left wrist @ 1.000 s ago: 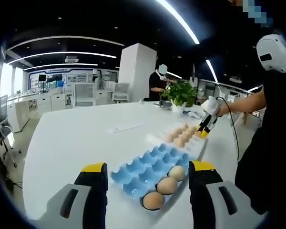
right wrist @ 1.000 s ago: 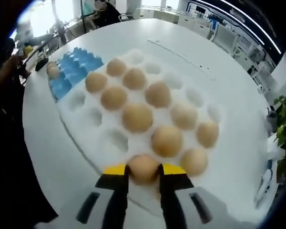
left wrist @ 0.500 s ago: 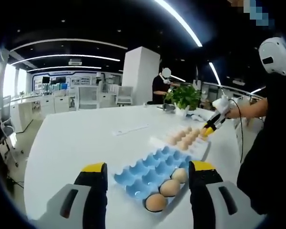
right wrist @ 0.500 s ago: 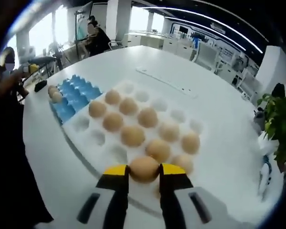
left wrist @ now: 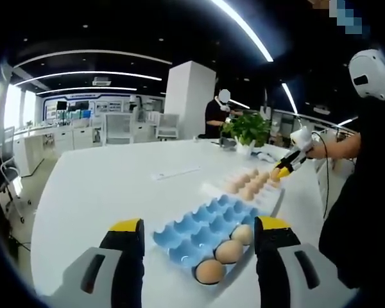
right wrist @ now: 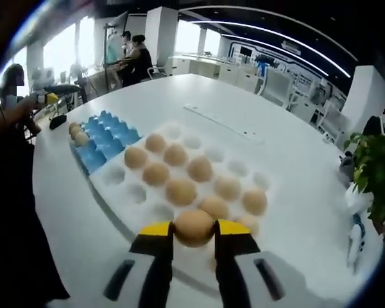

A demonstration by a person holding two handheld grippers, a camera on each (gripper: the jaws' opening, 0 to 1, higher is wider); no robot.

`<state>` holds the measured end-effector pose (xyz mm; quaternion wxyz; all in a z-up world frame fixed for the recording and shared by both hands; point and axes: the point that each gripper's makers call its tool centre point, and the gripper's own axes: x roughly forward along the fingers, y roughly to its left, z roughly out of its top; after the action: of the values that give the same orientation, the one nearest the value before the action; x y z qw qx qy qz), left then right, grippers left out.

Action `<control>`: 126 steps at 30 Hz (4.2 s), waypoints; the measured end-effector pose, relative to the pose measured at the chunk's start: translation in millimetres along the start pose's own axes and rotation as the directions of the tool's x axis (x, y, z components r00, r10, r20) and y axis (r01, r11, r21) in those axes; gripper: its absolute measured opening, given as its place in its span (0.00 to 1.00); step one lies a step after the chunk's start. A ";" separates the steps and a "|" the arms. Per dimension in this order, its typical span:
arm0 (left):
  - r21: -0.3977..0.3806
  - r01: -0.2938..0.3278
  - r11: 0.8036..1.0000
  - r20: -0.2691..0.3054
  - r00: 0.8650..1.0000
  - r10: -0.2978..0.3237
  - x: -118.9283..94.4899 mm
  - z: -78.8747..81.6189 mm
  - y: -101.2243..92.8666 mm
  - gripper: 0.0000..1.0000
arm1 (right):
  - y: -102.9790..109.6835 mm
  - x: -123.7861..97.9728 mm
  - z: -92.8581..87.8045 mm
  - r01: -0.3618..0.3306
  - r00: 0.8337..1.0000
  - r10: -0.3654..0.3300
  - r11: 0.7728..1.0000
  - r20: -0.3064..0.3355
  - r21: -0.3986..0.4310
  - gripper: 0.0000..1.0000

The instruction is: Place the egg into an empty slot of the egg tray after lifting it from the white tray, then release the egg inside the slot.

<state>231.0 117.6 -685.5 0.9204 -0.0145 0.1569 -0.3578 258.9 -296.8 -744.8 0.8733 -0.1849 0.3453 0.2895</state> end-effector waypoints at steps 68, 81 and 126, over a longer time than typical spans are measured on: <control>0.010 0.000 1.000 -0.004 1.000 0.000 -2.4 -0.1 1.5 0.70 | 134.4 49.0 71.9 -0.309 0.936 0.332 0.934 0.120 -0.176 0.25; 0.009 -0.006 1.000 -0.006 1.000 0.006 -2.7 -0.6 2.1 0.71 | 184.6 66.4 91.5 -0.399 0.892 0.435 0.885 0.121 -0.239 0.25; 0.001 -0.003 1.000 -0.017 1.000 0.003 -3.4 -2.9 2.6 0.68 | 233.9 104.1 92.6 -0.494 0.833 0.552 0.772 0.034 -0.400 0.25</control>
<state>229.5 122.0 -687.7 0.9196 -0.0110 0.1645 -0.3564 218.5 -30.4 -783.4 0.7293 -0.2223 0.2547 0.5948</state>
